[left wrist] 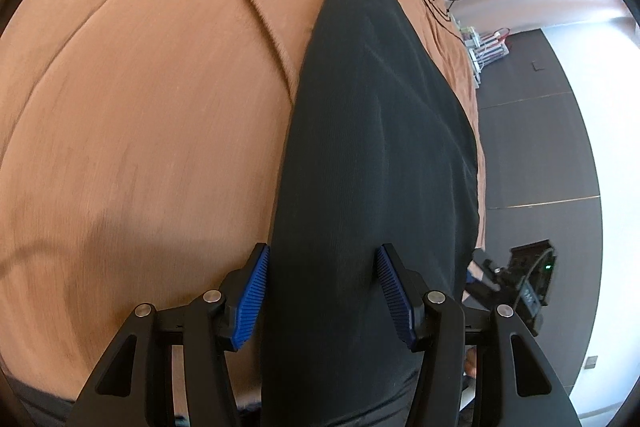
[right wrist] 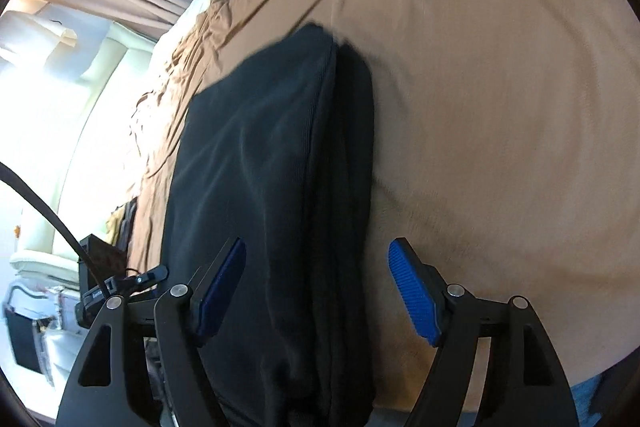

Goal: Fold small clothes

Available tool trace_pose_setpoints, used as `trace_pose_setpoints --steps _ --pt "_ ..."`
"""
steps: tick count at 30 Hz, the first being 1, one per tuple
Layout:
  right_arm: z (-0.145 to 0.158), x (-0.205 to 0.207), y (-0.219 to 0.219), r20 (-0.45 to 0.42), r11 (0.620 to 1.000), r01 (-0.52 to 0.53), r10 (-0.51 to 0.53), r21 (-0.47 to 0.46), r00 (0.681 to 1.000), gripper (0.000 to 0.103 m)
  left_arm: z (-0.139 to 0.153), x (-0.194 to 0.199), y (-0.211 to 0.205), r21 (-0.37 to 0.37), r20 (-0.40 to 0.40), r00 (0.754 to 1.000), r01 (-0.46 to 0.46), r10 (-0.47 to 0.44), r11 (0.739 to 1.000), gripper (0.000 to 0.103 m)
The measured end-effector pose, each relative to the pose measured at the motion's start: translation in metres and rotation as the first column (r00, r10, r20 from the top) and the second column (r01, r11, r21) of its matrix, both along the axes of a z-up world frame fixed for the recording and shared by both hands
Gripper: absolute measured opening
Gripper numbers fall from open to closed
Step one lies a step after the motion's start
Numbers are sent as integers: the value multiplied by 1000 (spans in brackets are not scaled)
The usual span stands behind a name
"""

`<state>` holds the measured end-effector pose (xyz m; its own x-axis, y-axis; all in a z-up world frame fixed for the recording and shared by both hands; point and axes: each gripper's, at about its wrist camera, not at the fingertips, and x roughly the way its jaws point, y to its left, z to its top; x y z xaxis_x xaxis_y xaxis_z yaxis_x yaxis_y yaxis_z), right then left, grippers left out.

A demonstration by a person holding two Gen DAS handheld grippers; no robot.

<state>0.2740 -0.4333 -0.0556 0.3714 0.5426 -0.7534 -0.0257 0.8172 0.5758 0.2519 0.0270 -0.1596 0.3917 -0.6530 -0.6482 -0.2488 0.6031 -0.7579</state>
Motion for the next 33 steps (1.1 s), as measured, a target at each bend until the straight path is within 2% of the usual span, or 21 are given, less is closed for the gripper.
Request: trace_pose_setpoints --steps 3,8,11,12,13,16,19,27,33 --pt "-9 -2 -1 -24 1000 -5 6 14 1000 73 -1 -8 -3 -16 4 1000 0 0 1000 56" --pt "-10 -9 -7 -5 1000 9 -9 16 1000 73 -2 -20 -7 -31 22 1000 -3 3 1000 55" --pt "-11 -18 -8 5 1000 15 -15 27 1000 72 -3 -20 -9 -26 42 999 -16 17 1000 45" --pt "-11 -20 -5 7 1000 13 -13 28 1000 66 -4 -20 -7 -29 41 999 -21 22 999 38" --pt "-13 -21 0 5 1000 10 -10 29 1000 53 -5 -20 -6 -43 40 999 -30 32 999 33" --pt "-17 -18 10 -2 1000 6 -6 24 1000 34 4 -20 -3 -59 56 997 -40 44 997 26" --pt "-13 -22 14 15 999 -8 8 33 1000 28 20 -18 3 -42 82 996 -35 39 998 24" --pt "-5 -30 48 45 994 -99 97 40 994 25 46 -23 35 -20 115 992 -44 46 999 23" --pt "-13 -34 65 38 981 -185 183 58 982 25 43 -38 50 -6 104 994 -22 23 1000 23"
